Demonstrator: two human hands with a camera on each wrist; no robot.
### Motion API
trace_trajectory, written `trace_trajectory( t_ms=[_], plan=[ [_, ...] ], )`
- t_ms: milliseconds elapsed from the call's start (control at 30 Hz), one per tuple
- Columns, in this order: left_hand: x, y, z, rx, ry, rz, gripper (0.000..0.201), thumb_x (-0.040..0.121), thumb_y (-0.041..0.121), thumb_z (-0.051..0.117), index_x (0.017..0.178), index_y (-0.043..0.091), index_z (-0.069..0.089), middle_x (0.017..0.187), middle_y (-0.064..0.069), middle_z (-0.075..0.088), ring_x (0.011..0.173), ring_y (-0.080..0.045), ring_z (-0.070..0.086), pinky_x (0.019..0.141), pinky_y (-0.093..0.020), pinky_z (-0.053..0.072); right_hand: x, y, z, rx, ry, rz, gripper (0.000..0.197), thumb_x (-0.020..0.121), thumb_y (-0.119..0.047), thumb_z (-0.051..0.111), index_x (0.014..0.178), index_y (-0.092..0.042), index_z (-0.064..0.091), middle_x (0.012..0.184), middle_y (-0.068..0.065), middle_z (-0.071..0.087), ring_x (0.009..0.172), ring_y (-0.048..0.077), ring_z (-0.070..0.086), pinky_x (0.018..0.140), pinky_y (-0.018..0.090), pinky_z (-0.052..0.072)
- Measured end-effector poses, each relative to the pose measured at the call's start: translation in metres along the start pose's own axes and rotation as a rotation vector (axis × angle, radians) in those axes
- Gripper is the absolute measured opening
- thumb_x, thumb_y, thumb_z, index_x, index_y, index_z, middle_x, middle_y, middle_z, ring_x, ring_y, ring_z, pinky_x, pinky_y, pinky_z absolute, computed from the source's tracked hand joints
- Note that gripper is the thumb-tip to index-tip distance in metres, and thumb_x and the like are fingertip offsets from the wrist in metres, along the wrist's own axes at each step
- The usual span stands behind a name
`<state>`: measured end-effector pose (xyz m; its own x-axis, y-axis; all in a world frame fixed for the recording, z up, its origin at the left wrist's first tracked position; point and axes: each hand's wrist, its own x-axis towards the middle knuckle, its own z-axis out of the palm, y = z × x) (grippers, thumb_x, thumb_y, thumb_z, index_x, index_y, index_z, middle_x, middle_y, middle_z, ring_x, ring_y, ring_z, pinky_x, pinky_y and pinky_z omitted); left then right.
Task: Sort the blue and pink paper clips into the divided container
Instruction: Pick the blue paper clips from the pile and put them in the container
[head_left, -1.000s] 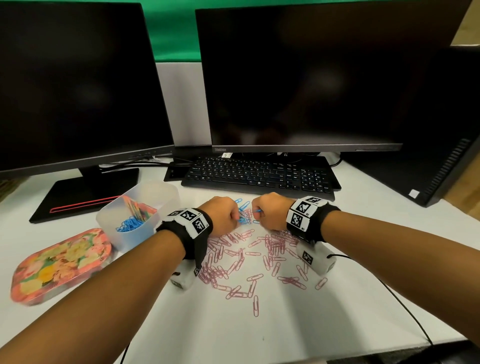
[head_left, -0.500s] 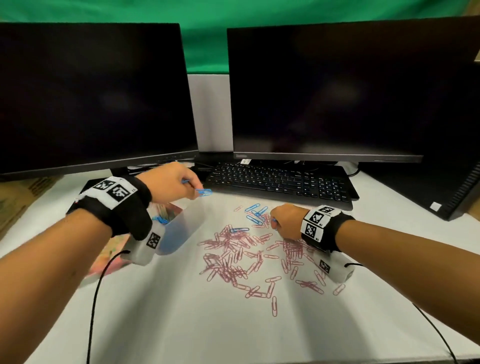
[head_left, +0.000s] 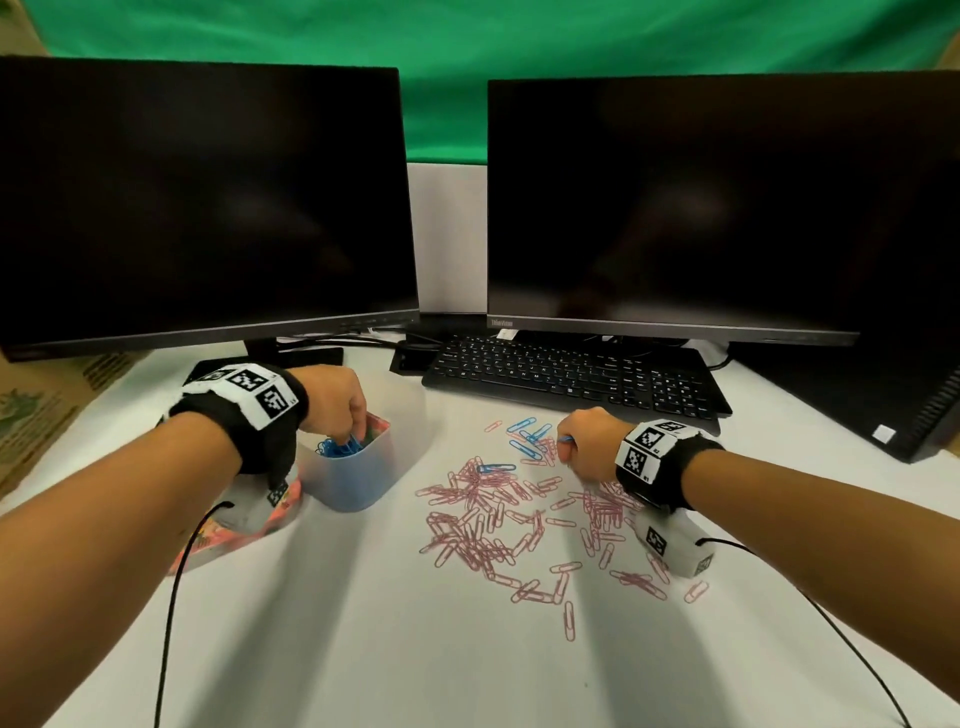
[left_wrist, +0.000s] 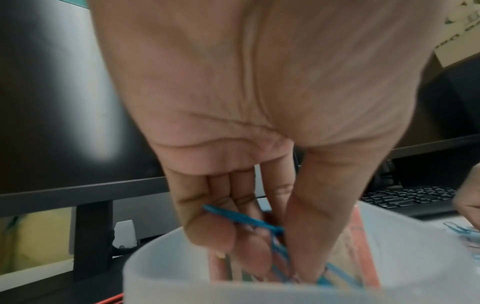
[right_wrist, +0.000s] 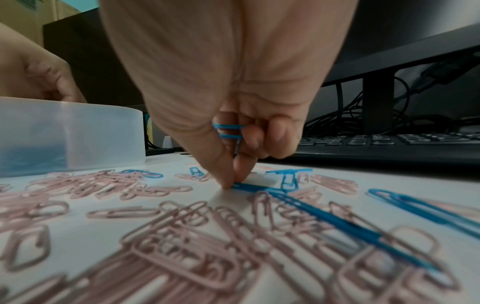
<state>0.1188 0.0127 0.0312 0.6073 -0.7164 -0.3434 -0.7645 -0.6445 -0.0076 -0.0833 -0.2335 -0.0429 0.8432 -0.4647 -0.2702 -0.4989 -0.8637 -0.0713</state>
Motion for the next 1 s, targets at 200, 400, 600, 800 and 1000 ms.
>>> trace_trajectory(
  t_ms=[200, 400, 600, 800, 1000],
  plan=[
    [-0.005, 0.011, -0.009, 0.061, -0.003, -0.065, 0.020, 0.083, 0.015, 0.070, 0.102, 0.018, 0.075, 0.107, 0.001, 0.069, 0.103, -0.019, 0.061, 0.090, -0.030, 0.053, -0.001, 0.002, 0.005, 0.025, -0.005, 0.000, 0.027, 0.085, -0.002, 0.050, 0.097, -0.018, 0.069, 0.110, 0.000, 0.066, 0.095, 0.018, 0.061, 0.083, 0.029, 0.053],
    [-0.015, 0.012, -0.033, 0.039, 0.190, -0.113, 0.019, 0.086, 0.018, 0.059, 0.097, 0.011, 0.073, 0.101, -0.005, 0.071, 0.098, -0.025, 0.066, 0.084, -0.036, 0.058, -0.015, -0.024, -0.019, 0.039, -0.011, -0.094, 0.025, 0.090, -0.007, 0.049, 0.107, -0.010, 0.066, 0.116, 0.006, 0.066, 0.105, 0.026, 0.063, 0.091, 0.036, 0.054],
    [-0.023, 0.005, -0.043, -0.020, 0.162, -0.193, 0.019, 0.084, 0.017, 0.065, 0.100, 0.011, 0.074, 0.098, -0.006, 0.071, 0.087, -0.023, 0.066, 0.072, -0.031, 0.058, -0.014, -0.117, -0.070, 0.319, 0.126, -0.374, 0.025, 0.093, -0.010, 0.046, 0.106, -0.016, 0.066, 0.109, 0.003, 0.064, 0.091, 0.020, 0.062, 0.076, 0.027, 0.048],
    [-0.036, -0.009, -0.054, -0.081, 0.172, -0.273, 0.018, 0.082, 0.012, 0.063, 0.097, 0.009, 0.073, 0.090, -0.011, 0.074, 0.074, -0.024, 0.064, 0.073, -0.034, 0.059, 0.011, -0.203, -0.073, 0.338, 0.134, -0.488, 0.026, 0.090, -0.010, 0.053, 0.111, -0.012, 0.068, 0.112, 0.008, 0.069, 0.095, 0.022, 0.065, 0.070, 0.029, 0.054],
    [-0.044, -0.004, -0.052, -0.072, 0.281, -0.180, 0.020, 0.087, 0.015, 0.057, 0.099, 0.008, 0.071, 0.099, -0.009, 0.072, 0.097, -0.028, 0.067, 0.081, -0.034, 0.056, 0.013, -0.190, -0.072, 0.254, 0.174, -0.519, 0.036, 0.091, -0.013, 0.052, 0.125, -0.017, 0.061, 0.121, 0.004, 0.063, 0.111, 0.022, 0.059, 0.094, 0.029, 0.049]
  ],
)
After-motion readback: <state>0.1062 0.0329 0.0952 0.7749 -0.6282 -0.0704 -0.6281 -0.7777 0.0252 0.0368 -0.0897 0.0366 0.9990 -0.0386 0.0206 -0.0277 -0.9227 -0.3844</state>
